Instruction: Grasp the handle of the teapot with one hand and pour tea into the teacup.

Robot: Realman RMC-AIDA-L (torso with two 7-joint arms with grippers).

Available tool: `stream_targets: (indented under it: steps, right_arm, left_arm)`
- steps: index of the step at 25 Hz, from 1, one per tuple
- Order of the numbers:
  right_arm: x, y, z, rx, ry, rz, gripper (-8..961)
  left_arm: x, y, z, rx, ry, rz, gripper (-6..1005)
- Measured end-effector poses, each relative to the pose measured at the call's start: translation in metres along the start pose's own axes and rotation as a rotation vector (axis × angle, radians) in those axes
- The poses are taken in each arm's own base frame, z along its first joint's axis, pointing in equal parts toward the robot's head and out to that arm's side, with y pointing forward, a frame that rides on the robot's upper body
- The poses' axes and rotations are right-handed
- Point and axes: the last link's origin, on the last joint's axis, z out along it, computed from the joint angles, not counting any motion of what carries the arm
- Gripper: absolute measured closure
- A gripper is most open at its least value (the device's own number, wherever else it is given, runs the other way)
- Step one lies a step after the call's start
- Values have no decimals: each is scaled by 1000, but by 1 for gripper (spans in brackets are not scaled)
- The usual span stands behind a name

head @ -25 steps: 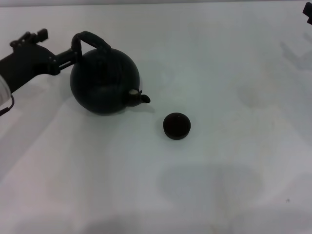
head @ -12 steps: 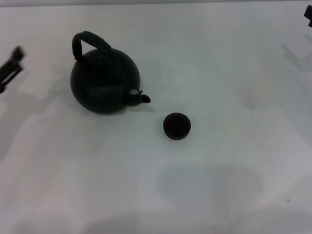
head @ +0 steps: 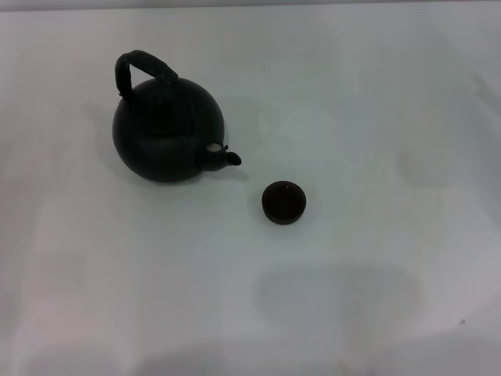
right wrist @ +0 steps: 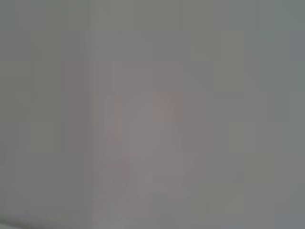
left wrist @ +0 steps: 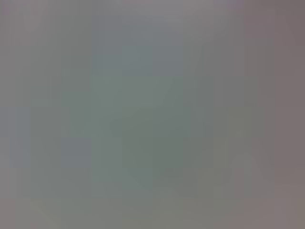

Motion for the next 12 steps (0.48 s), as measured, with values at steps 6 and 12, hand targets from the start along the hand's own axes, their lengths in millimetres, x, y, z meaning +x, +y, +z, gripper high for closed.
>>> stream_targets:
  steps: [6, 12]
  right_arm:
    - [10, -35, -35, 212, -39, 24, 109]
    - [17, -59, -77, 398, -103, 48, 109]
  left_arm:
    - [3, -25, -27, 139, 36, -3, 111]
    - [9, -45, -45, 237, 64, 7, 112]
